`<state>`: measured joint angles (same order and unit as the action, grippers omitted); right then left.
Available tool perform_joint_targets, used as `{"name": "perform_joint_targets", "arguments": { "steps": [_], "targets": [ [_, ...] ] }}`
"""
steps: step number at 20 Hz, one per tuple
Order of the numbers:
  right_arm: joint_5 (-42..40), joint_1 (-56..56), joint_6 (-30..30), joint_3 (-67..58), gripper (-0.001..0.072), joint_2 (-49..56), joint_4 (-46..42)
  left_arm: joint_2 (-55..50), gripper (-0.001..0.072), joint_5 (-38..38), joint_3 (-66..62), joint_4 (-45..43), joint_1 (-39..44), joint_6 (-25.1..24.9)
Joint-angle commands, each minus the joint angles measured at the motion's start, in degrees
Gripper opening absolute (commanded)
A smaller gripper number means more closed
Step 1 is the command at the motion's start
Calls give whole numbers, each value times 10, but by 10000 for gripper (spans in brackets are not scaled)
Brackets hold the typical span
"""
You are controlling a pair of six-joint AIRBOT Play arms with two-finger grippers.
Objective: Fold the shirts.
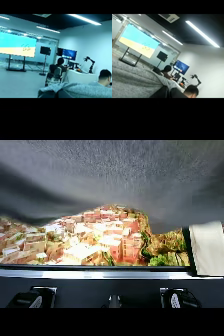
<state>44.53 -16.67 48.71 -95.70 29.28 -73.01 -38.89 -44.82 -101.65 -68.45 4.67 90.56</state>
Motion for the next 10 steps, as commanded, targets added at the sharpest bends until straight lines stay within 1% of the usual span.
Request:
{"name": "perform_joint_targets", "arguments": {
  "steps": [1, 2, 5, 6, 8, 10],
  "targets": [
    [50, 0, 14, -5, 21, 17, -38, -19, 25, -61, -7, -44, 0, 3],
    [82, 0, 25, -5, 21, 34, -45, -30, 25, -81, -6, -56, 0, 3],
    [216, 0, 58, -5, 22, 121, -47, -83, 26, -153, 16, -62, 0, 3],
    [257, 0, 71, -5, 22, 163, -47, -107, 27, -176, 33, -63, 0, 0],
    [327, 0, 72, -5, 22, 265, -28, -159, 27, -204, 80, -70, 0, -15],
    [379, 2, 71, -5, 21, 379, -1, -221, 27, -203, 131, -76, 0, -17]
  ]
}}
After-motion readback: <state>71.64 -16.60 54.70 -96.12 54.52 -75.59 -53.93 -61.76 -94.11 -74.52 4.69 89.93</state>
